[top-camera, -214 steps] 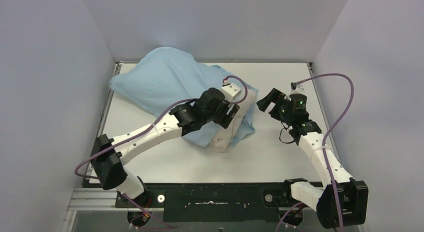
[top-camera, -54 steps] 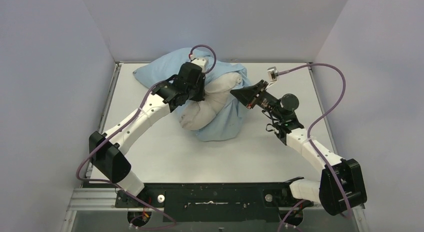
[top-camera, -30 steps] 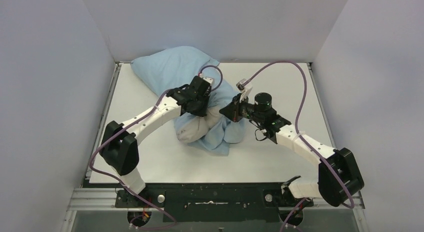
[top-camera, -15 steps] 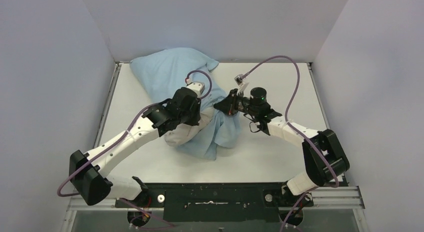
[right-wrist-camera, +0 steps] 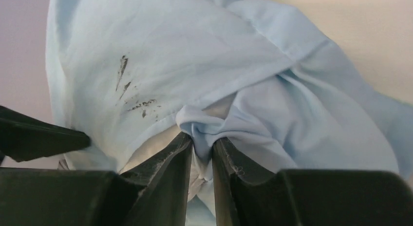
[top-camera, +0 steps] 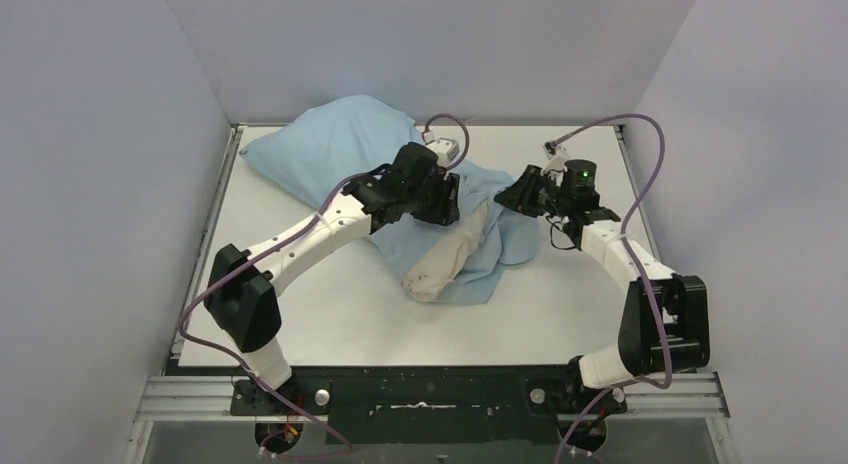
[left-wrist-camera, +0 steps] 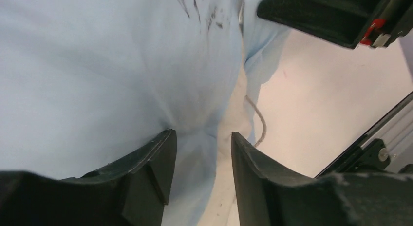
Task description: Put the pillow into the pillowcase
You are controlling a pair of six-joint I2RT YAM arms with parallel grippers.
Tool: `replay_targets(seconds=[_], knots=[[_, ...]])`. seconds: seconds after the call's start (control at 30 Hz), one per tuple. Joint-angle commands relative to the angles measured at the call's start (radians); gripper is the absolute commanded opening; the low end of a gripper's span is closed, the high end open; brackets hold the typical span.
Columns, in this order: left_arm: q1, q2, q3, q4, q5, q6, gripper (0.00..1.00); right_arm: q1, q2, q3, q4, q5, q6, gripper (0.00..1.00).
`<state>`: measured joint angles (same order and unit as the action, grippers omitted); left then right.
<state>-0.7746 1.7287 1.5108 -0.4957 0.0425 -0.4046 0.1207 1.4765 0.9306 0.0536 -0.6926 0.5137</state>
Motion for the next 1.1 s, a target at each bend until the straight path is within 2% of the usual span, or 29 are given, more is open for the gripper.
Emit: replay_targets(seconds=[0.0,0.1,0.2,0.33,0.43,0.6,0.87,1.07], knots=[[0.028,-0.106,0.08,-0.022,0.013,0.069,0.49,-0.036,-0.145,-0.089,-0.12,0.116,0.123,0.29],[0.025,-0.173,0.055,-0.049,-0.014,0.12,0.54,-0.028,-0.226,-0.169,-0.127,0.166,0.191,0.44],[0.007,-0.243,0.002,-0.1,-0.077,0.181,0.56,0.007,-0.321,-0.226,-0.142,0.221,0.232,0.49],[-0.039,-0.341,-0.104,-0.112,-0.119,0.223,0.6,0.13,-0.424,-0.322,-0.109,0.375,0.286,0.49],[-0.121,-0.373,-0.165,-0.107,-0.165,0.244,0.64,0.201,-0.444,-0.386,-0.019,0.433,0.333,0.49],[-0.219,-0.335,-0.184,-0.144,-0.246,0.271,0.71,0.259,-0.442,-0.463,0.064,0.55,0.414,0.46],[-0.308,-0.261,-0.216,-0.1,-0.35,0.287,0.76,0.354,-0.396,-0.56,0.231,0.728,0.538,0.45],[-0.345,-0.196,-0.253,-0.022,-0.427,0.305,0.78,0.368,-0.284,-0.567,0.337,0.765,0.615,0.44]])
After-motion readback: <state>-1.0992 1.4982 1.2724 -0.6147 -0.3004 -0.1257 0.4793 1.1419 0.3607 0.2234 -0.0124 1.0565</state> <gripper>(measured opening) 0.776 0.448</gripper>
